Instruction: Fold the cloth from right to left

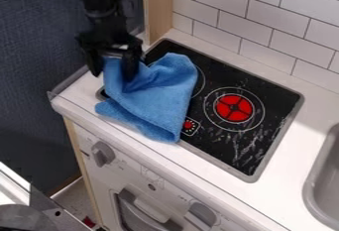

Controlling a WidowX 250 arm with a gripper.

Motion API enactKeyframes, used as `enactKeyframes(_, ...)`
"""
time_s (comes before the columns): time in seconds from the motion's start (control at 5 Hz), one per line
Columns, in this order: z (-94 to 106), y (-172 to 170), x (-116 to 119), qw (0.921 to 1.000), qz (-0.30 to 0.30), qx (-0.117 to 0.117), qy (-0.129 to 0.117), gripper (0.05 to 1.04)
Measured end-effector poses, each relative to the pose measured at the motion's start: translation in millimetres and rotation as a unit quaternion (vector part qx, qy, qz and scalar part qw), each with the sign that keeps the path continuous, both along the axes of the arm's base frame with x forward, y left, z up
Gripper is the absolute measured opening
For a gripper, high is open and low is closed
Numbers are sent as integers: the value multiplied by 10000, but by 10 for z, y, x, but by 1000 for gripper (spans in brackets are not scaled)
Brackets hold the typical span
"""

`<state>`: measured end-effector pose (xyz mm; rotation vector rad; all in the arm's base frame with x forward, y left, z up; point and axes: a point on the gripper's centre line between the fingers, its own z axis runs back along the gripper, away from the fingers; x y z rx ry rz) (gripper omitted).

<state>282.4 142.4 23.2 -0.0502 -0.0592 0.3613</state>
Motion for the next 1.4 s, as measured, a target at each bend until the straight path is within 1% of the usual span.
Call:
enactKeyframes(0.2,127,80,-15,9992,210,110,333,1001)
enactKeyframes(0.4,220,83,-47,9970,324,254,652,1001)
enactKeyframes(0.6,381,83,-2,9983,243,260,460,1001)
enactKeyframes(0.8,462,-5,79,9992,159,118,355,1001)
enactKeyframes(1.0,476,-266,308,9995,-78,-284,126,1001)
enactKeyframes(1.2,366,-725,653,9973,-523,-501,77,1001)
enactKeyframes(1.4,203,-1232,911,9897,-1222,-751,5,1001)
